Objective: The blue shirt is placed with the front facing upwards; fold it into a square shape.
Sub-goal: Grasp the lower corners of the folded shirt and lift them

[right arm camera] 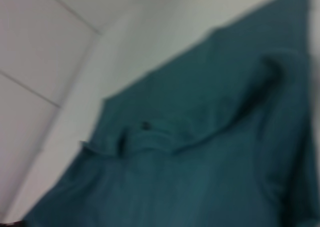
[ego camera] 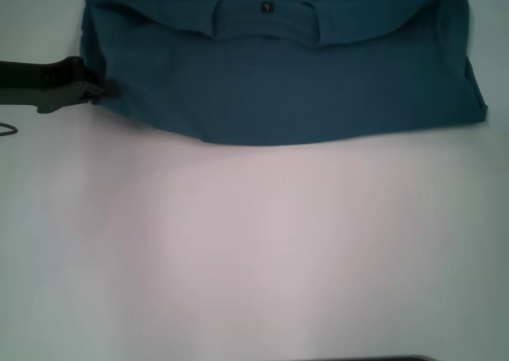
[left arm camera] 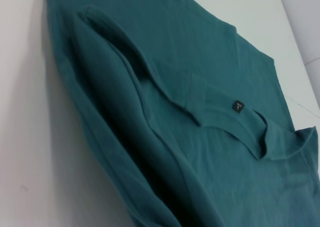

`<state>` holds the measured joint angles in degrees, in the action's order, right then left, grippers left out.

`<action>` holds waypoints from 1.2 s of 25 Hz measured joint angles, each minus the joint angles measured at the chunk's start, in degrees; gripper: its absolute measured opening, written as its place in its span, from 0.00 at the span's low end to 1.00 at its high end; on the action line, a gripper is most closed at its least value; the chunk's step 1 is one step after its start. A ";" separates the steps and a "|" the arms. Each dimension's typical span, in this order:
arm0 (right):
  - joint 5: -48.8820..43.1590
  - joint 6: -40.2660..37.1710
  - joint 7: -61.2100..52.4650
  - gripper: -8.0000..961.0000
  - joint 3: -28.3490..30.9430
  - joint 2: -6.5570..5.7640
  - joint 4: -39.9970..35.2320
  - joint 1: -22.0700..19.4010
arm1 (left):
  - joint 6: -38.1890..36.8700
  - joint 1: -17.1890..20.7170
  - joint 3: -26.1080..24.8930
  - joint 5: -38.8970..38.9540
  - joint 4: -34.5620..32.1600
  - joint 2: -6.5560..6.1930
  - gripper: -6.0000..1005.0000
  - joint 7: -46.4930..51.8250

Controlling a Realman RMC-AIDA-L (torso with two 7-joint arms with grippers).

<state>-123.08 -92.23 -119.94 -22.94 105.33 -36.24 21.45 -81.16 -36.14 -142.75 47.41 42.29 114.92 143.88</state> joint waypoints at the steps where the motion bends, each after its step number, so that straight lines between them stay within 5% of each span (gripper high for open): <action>1: -1.97 0.66 -2.37 0.94 0.00 -0.40 -0.45 0.78 | 0.22 0.00 -0.01 -0.09 -0.18 0.02 0.01 0.00; 6: -10.91 2.74 -11.62 0.94 -0.31 -1.34 -2.27 6.03 | 1.46 -0.04 -0.01 -0.05 -0.32 0.39 0.02 0.01; 14: -21.36 4.73 -19.50 0.94 -4.77 -1.11 -3.90 13.63 | 1.21 -0.39 -0.06 0.28 0.01 0.65 0.02 0.66; 21: -22.11 6.52 -20.52 0.93 -7.77 -0.67 -3.35 15.68 | 1.42 0.16 -0.07 0.45 0.05 0.80 0.02 0.54; 30: -22.21 11.56 -20.93 0.93 -11.02 1.58 -0.25 16.59 | 1.51 -0.29 -0.06 0.50 0.23 1.48 0.03 0.14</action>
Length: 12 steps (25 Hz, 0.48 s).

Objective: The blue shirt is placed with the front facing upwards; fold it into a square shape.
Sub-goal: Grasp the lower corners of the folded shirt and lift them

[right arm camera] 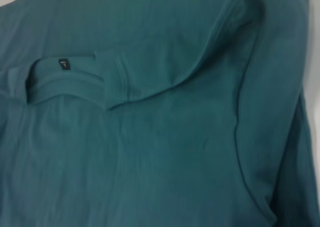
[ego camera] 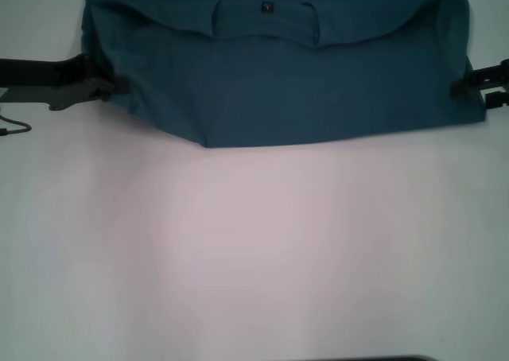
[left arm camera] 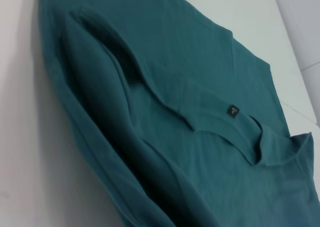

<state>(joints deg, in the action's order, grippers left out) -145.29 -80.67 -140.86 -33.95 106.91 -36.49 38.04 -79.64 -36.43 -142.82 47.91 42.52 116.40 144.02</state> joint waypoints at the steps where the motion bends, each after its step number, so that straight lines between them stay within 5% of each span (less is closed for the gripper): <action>1: -0.09 0.90 0.13 0.93 -0.10 0.21 0.63 0.14 | 0.00 -0.06 0.00 0.00 0.02 0.07 0.03 -0.05; 12: -0.12 4.40 0.32 0.92 -0.74 1.76 2.36 0.69 | 0.02 0.25 0.00 0.00 0.02 0.52 0.03 -0.13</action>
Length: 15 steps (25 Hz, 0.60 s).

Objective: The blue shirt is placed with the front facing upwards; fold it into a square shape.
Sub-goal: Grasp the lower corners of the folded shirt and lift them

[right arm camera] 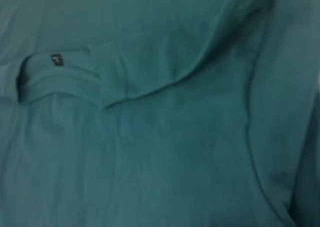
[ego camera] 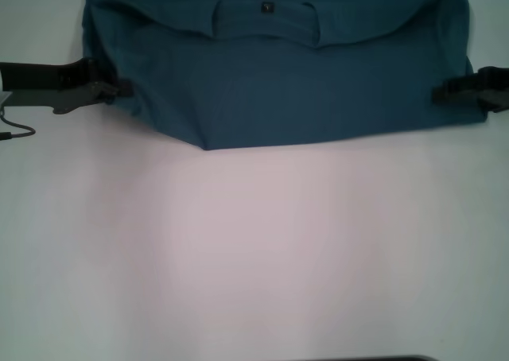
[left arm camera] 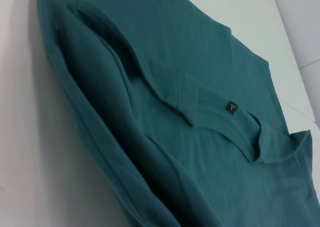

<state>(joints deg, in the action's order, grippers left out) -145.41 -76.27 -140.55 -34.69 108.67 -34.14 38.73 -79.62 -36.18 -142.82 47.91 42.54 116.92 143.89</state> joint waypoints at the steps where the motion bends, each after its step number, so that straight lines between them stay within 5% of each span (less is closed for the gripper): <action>1: 0.21 0.03 0.05 0.92 0.11 0.15 0.01 0.12 | 0.00 0.00 -0.01 0.00 0.00 0.02 0.03 -0.01; 15: 1.19 -2.20 -0.27 0.92 0.14 -0.50 0.71 0.58 | -0.40 -0.47 0.00 1.02 -0.01 0.15 0.04 -0.02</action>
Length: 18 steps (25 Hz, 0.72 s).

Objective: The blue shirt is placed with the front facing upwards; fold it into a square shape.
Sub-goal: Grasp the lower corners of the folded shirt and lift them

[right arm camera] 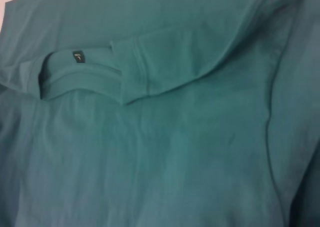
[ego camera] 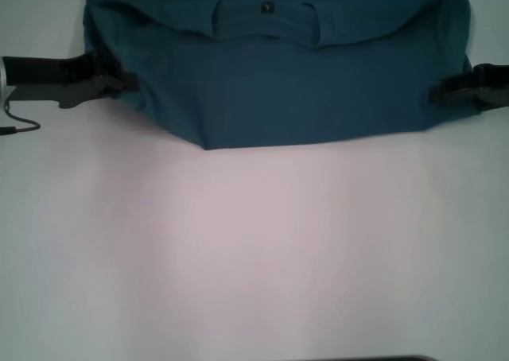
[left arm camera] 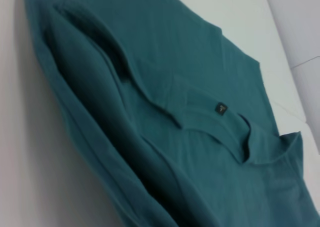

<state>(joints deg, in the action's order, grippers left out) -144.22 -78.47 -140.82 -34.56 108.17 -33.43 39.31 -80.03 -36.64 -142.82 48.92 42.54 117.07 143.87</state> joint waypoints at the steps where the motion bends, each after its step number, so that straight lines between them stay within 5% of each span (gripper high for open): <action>1: 0.00 -0.18 -0.08 0.87 0.06 -0.09 -0.20 -0.07 | -0.02 0.00 0.00 0.15 0.00 0.00 0.04 0.00; 18: -0.88 -0.77 0.21 0.18 -0.47 -1.34 -0.76 -0.22 | -1.43 -0.11 1.46 -0.17 -0.49 -0.66 0.05 0.52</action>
<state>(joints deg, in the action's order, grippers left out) -145.10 -79.25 -140.60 -35.03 106.83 -34.19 39.09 -81.45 -36.75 -141.36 48.75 42.05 116.41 144.39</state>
